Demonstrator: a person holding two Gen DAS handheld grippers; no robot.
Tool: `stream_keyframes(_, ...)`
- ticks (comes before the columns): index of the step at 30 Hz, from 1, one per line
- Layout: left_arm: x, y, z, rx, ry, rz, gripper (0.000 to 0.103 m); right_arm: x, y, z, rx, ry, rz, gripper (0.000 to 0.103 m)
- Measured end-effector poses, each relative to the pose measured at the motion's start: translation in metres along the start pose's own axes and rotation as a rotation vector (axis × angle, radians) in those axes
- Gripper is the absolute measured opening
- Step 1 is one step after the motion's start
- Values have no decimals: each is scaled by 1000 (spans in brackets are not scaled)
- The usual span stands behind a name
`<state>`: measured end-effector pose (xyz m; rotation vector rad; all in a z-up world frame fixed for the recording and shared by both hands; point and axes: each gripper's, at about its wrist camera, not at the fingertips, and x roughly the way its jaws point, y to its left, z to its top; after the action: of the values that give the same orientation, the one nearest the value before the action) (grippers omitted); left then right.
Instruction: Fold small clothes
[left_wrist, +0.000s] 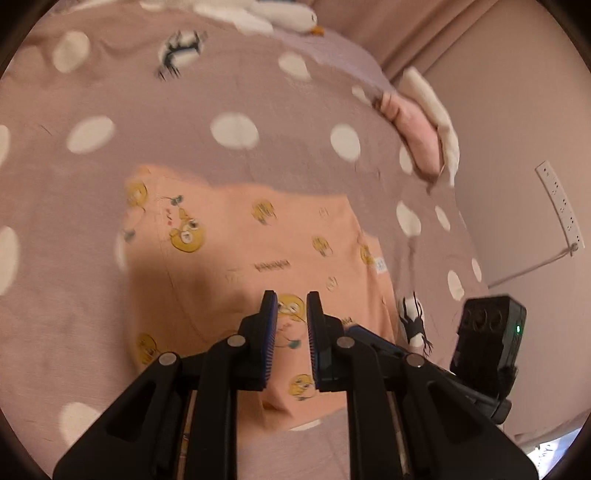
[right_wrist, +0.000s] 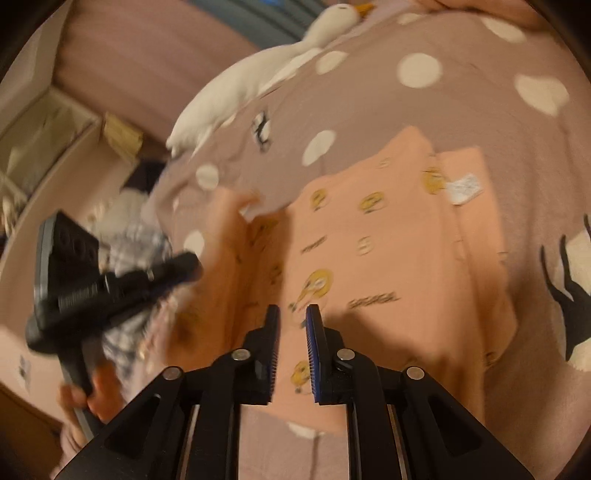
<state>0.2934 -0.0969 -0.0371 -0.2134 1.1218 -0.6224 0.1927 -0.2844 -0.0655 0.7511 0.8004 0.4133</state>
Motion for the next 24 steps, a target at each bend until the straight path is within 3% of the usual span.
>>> stream_keyframes(2, 7, 1, -4, -17, 20, -2, 14, 1, -14, 0, 69, 14, 29, 34)
stream_keyframes(6, -7, 20, -19, -62, -1, -33, 17, 5, -14, -6, 82, 47, 72, 38)
stream_keyframes(8, -25, 34, -28, -82, -35, -35, 19, 14, -3, -5, 58, 62, 90, 52)
stream_keyframes(12, -57, 60, -51, -126, -104, -20, 45, 37, 17, -1, 22, 113, 117, 52)
stream_keyframes(13, -64, 68, -59, -142, -119, -15, 47, 48, 21, 2, 24, 138, 120, 52)
stream_keyframes(16, -77, 85, -77, -172, -144, 0, 47, 78, 32, 8, 20, 183, 87, 52)
stream_keyframes(24, -88, 109, -115, -231, -173, -25, 47, 109, 53, 10, -45, 281, -6, 52)
